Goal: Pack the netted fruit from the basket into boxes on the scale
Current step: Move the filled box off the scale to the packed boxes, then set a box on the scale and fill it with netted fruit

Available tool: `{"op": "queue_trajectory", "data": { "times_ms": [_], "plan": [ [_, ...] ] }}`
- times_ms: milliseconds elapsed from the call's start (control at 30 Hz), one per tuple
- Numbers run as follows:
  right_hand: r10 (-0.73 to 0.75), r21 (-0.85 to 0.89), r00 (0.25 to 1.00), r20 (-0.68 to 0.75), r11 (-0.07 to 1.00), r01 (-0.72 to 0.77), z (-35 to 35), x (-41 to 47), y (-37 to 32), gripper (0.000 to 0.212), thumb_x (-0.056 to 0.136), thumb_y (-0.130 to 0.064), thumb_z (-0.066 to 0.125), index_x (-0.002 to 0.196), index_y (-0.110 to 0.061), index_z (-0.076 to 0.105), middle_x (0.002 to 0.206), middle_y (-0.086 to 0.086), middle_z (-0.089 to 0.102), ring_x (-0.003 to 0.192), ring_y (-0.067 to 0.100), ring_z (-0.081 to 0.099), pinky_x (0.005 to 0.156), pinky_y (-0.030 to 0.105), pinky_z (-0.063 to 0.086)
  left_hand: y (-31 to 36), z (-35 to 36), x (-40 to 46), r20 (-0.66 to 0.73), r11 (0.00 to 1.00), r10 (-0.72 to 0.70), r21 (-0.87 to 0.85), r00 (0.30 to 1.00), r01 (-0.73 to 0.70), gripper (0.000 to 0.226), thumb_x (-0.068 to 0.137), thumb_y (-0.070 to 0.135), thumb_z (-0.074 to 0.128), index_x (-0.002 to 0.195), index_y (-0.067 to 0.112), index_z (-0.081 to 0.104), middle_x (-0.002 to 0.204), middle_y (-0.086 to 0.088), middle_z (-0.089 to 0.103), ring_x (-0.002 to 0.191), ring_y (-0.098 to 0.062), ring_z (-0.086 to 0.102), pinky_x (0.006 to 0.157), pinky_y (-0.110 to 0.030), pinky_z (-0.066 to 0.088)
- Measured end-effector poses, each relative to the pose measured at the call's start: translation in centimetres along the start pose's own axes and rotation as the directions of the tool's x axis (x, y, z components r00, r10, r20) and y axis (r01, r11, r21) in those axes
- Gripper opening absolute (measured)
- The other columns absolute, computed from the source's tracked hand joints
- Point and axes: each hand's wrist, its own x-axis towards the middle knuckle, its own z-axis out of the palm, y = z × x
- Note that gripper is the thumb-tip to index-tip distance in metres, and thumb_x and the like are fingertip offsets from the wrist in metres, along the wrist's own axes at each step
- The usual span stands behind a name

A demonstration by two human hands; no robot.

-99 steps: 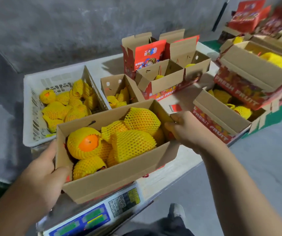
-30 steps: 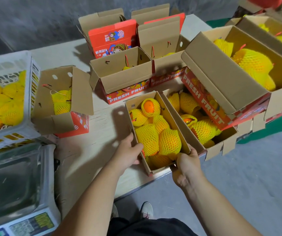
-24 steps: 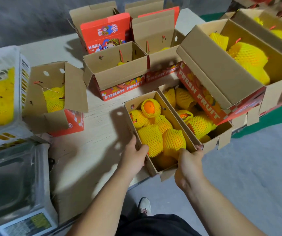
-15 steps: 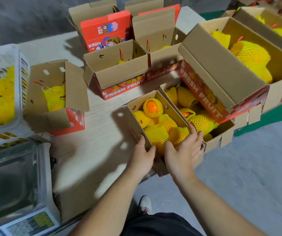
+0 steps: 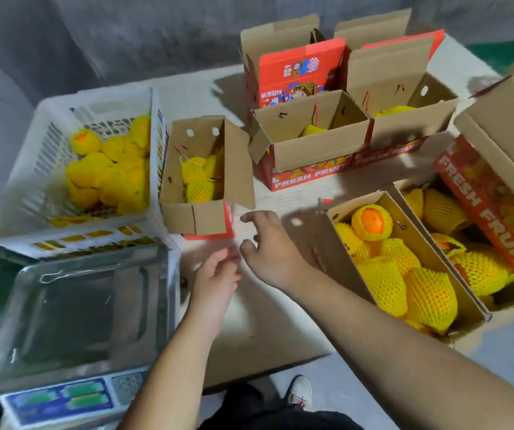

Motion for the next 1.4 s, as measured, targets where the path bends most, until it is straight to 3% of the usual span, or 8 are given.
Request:
{"op": "queue_trajectory", "data": {
  "times_ms": [200,567,733,833,933,1067,1200,1400],
  "plan": [
    [-0.003,-0.313,0.965,0.262,0.946,0.088,5.5,8.7,-4.4,0.054,0.089,-0.007,0.065,0.139,-0.015,0.047,0.14,0.008,0.037,0.125,0.039,0.05,0.098,0.051,0.05,1.1,-4.8,2.1,-0.028,1.0,0.01,-0.006,1.0,-0.01,0.02,0.107,0.014,0.054,0.107,0.03,0.065,0.11,0.001,0.071,0.095,-0.017,0.07,0.087,-0.028,0.054],
    [0.059,-0.596,0.998,0.02,0.802,-0.036,4.4,6.0,0.6,0.013,0.102,-0.015,0.055,0.112,-0.023,0.058,0.124,0.0,0.048,0.105,0.034,0.058,0.071,0.041,0.049,2.5,-8.1,6.4,0.044,0.991,0.125,0.04,0.991,-0.127,0.025,0.105,0.014,0.058,0.112,0.037,0.066,0.117,0.002,0.072,0.106,-0.02,0.068,0.093,-0.037,0.055],
    [0.172,-0.258,0.949,-0.263,0.935,-0.241,3.5,-1.7,2.3,0.022,0.089,-0.046,0.05,0.087,-0.027,0.062,0.105,-0.008,0.046,0.099,0.019,0.052,0.08,0.034,0.046,2.4,-8.3,7.8,-0.058,0.954,0.284,0.119,0.957,-0.276,0.032,0.099,0.018,0.067,0.124,0.038,0.059,0.122,0.0,0.065,0.095,0.003,0.062,0.077,-0.016,0.049],
    [0.423,0.011,0.738,-0.525,0.871,-0.491,6.1,-4.9,1.7,0.042,0.093,-0.044,0.069,0.12,-0.02,0.048,0.133,-0.008,0.029,0.13,0.022,0.035,0.109,0.039,0.04,3.4,-7.8,10.3,-0.008,0.942,0.164,0.3,0.986,-0.154,0.081,0.092,0.028,0.075,0.157,0.03,0.027,0.155,-0.005,0.037,0.131,-0.018,0.052,0.096,-0.035,0.05],
    [0.699,0.371,0.619,-0.359,0.715,-0.593,7.0,-5.5,1.6,0.083,0.091,-0.017,0.075,0.148,-0.034,0.017,0.153,0.0,0.024,0.141,0.039,0.037,0.115,0.057,0.042,4.8,-6.9,12.2,0.036,0.954,-0.013,0.301,0.999,0.002,0.105,0.091,0.02,0.074,0.163,0.032,-0.001,0.166,-0.006,0.015,0.148,-0.034,0.033,0.114,-0.051,0.046],
    [0.691,0.539,0.704,-0.165,0.661,-0.522,5.8,-4.5,1.4,0.094,0.091,0.014,0.05,0.15,-0.048,0.012,0.154,-0.004,0.036,0.129,0.043,0.053,0.082,0.06,0.061,5.4,-6.1,11.6,0.103,0.954,-0.236,0.211,0.966,0.211,0.098,0.104,0.012,0.053,0.163,0.038,-0.02,0.175,0.002,0.005,0.144,-0.043,0.043,0.101,-0.061,0.055],
    [0.621,0.604,0.747,-0.238,0.697,-0.387,4.5,-6.4,1.1,0.091,0.092,0.019,0.046,0.154,-0.046,0.031,0.153,-0.006,0.049,0.141,0.027,0.047,0.11,0.065,0.045,5.7,-5.6,9.0,0.161,0.975,-0.17,0.171,0.972,0.142,0.092,0.107,0.012,0.049,0.164,0.034,-0.02,0.175,0.006,-0.001,0.145,-0.039,0.038,0.094,-0.059,0.058],
    [0.401,0.438,0.823,-0.401,0.874,-0.212,-2.0,-9.9,-2.0,0.084,0.098,0.01,0.045,0.142,-0.061,0.045,0.131,-0.026,0.064,0.12,0.004,0.061,0.093,0.041,0.06,5.9,-6.3,0.6,0.181,0.996,-0.042,-0.07,0.983,0.056,0.093,0.103,0.005,0.046,0.162,0.04,-0.017,0.173,-0.002,0.019,0.135,-0.039,0.051,0.097,-0.063,0.055]
  ]
}}
